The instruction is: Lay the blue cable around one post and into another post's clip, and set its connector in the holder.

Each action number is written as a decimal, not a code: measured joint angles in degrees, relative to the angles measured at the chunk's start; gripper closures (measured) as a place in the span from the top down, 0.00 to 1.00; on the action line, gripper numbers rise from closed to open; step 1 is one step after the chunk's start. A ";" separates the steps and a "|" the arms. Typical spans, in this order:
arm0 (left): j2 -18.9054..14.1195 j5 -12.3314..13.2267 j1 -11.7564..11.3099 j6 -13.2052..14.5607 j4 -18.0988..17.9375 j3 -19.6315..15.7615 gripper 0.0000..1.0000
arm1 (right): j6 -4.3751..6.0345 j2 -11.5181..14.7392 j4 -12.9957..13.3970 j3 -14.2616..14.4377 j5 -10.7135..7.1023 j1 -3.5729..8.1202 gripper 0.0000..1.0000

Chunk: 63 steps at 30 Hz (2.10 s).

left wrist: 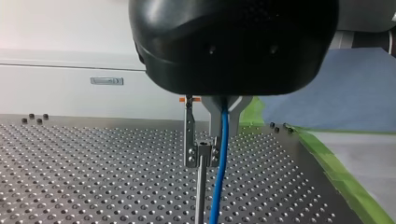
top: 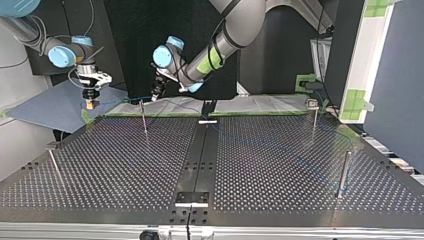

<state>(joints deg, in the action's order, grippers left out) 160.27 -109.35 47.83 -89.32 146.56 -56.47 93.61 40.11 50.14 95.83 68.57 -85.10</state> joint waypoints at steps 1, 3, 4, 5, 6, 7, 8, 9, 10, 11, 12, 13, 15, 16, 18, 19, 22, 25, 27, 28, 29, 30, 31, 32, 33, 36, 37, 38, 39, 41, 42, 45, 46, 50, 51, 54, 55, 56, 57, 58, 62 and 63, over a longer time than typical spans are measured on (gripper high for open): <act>0.00 0.00 -0.05 -0.05 0.00 0.04 0.00 | 0.14 0.01 0.00 -0.07 -0.01 0.00 0.00; 0.01 0.01 -0.23 -0.32 0.01 0.08 0.00 | 0.41 0.00 -0.03 -0.17 -0.03 -0.02 0.00; 0.01 0.01 -0.32 -0.46 0.02 0.09 0.00 | 0.50 0.00 -0.05 -0.20 -0.03 -0.04 0.00; 0.02 0.00 -0.42 -0.56 0.02 0.11 0.00 | 0.58 0.00 -0.08 -0.24 -0.02 -0.07 0.00; 0.03 -0.01 -0.58 -0.67 0.03 0.12 0.00 | 0.62 0.00 -0.09 -0.27 -0.03 -0.10 0.00; 0.03 -0.01 -0.69 -0.73 0.04 0.12 0.00 | 0.64 0.01 -0.10 -0.29 -0.04 -0.15 0.00; 0.05 0.01 -0.81 -0.77 0.06 0.10 0.00 | 0.62 0.00 -0.12 -0.31 -0.08 -0.21 0.00; 0.07 0.10 -0.91 -0.81 0.07 0.09 0.00 | 0.60 0.01 -0.15 -0.33 -0.11 -0.29 0.00; 0.08 0.20 -0.96 -0.84 0.08 0.07 0.00 | 0.58 0.01 -0.19 -0.35 -0.12 -0.36 0.00; 0.09 0.31 -0.99 -0.88 0.08 0.06 0.00 | 0.57 0.01 -0.25 -0.36 -0.15 -0.44 0.00; 0.14 0.44 -0.98 -0.96 0.06 0.05 0.00 | 0.56 0.02 -0.30 -0.36 -0.18 -0.52 0.00; 0.19 0.56 -0.94 -1.03 0.02 0.04 0.00 | 0.55 0.01 -0.35 -0.36 -0.22 -0.61 0.00; 0.32 0.81 -0.79 -1.21 -0.15 0.05 0.00 | 0.54 0.00 -0.41 -0.36 -0.25 -0.84 0.00; 0.40 0.90 -0.70 -1.36 -0.29 0.05 0.00 | 0.55 -0.01 -0.41 -0.35 -0.26 -0.94 0.00; 0.56 1.03 -0.62 -1.92 -0.67 0.06 0.00 | 0.58 -0.03 -0.40 -0.34 -0.26 -1.05 0.00; 0.61 1.09 -0.63 -2.24 -0.85 0.06 0.00 | 0.59 -0.03 -0.40 -0.34 -0.26 -1.08 0.00; 0.67 1.24 -0.82 -3.45 -1.29 0.06 0.00 | 0.61 -0.04 -0.39 -0.34 -0.27 -1.18 0.00; 0.66 1.43 -1.15 -4.26 -1.42 0.14 0.00 | 0.64 -0.04 -0.35 -0.34 -0.27 -1.22 0.00; 0.67 1.50 -1.40 -4.49 -1.42 0.26 0.00 | 0.69 -0.05 -0.30 -0.34 -0.27 -1.25 0.00; 0.67 1.52 -1.51 -4.55 -1.41 0.32 0.00 | 0.69 -0.05 -0.29 -0.34 -0.27 -1.26 0.00; 0.67 1.52 -1.63 -4.60 -1.39 0.37 0.00 | 0.72 -0.06 -0.28 -0.34 -0.26 -1.27 0.00; 0.68 1.56 -1.77 -4.66 -1.38 0.42 0.00 | 0.72 -0.05 -0.27 -0.34 -0.24 -1.27 0.00; 0.68 1.60 -1.86 -4.70 -1.38 0.45 0.00 | 0.72 -0.06 -0.27 -0.34 -0.23 -1.26 0.00; 0.68 1.65 -1.95 -4.73 -1.36 0.47 0.00 | 0.72 -0.06 -0.25 -0.35 -0.21 -1.26 0.00; 0.68 1.70 -2.06 -4.76 -1.34 0.48 0.00 | 0.72 -0.06 -0.25 -0.34 -0.21 -1.27 0.00; 0.71 1.78 -2.22 -4.82 -1.33 0.45 0.00 | 0.71 -0.06 -0.23 -0.35 -0.17 -1.30 0.00; 0.74 1.83 -2.25 -4.86 -1.34 0.45 0.00 | 0.71 -0.06 -0.22 -0.35 -0.15 -1.31 0.00; 0.82 1.89 -2.27 -4.92 -1.35 0.50 0.00 | 0.71 -0.05 -0.22 -0.35 -0.13 -1.33 0.00; 0.97 1.99 -2.28 -5.03 -1.33 0.64 0.00 | 0.71 -0.05 -0.22 -0.35 -0.12 -1.36 0.00; 1.33 2.12 -2.28 -5.28 -1.25 0.99 0.00 | 0.71 -0.06 -0.21 -0.35 -0.09 -1.40 0.00; 1.62 2.18 -2.28 -5.45 -1.10 1.32 0.00 | 0.71 -0.06 -0.22 -0.35 -0.07 -1.40 0.00; 2.14 2.33 -2.27 -5.75 -0.82 1.92 0.00 | 0.71 -0.05 -0.28 -0.35 -0.02 -1.43 0.00; 2.21 2.38 -2.28 -5.82 -0.78 2.04 0.00 | 0.71 -0.05 -0.29 -0.36 0.00 -1.44 0.00; 2.33 2.61 -2.48 -6.30 -0.62 2.82 0.00 | 0.73 -0.05 -0.21 -0.36 0.06 -1.52 0.00; 2.33 2.69 -2.56 -6.42 -0.53 3.02 0.00 | 0.74 -0.05 -0.19 -0.35 0.07 -1.52 0.00; 2.34 2.94 -2.81 -6.70 -0.25 3.62 0.00 | 0.75 -0.05 -0.14 -0.35 0.08 -1.53 0.00; 2.34 2.97 -2.87 -6.74 -0.20 3.74 0.00 | 0.75 -0.05 -0.14 -0.34 0.08 -1.54 0.00; 2.34 3.00 -2.92 -6.77 -0.16 3.82 0.00 | 0.75 -0.05 -0.13 -0.34 0.08 -1.55 0.00; 2.34 3.01 -3.01 -6.79 -0.11 3.88 0.00 | 0.76 -0.05 -0.14 -0.34 0.08 -1.55 0.00; 2.35 3.02 -3.08 -6.79 -0.09 3.88 0.00 | 0.77 -0.05 -0.14 -0.34 0.08 -1.54 0.00; 2.36 3.03 -3.37 -6.84 -0.05 3.80 0.00 | 0.79 -0.06 -0.18 -0.34 0.09 -1.57 0.00; 2.36 3.03 -3.49 -6.86 -0.04 3.77 0.00 | 0.82 -0.05 -0.19 -0.33 0.09 -1.56 0.00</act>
<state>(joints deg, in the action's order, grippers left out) 162.63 -106.31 44.34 -96.18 146.52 -52.70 94.43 40.06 49.96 95.50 68.65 -86.66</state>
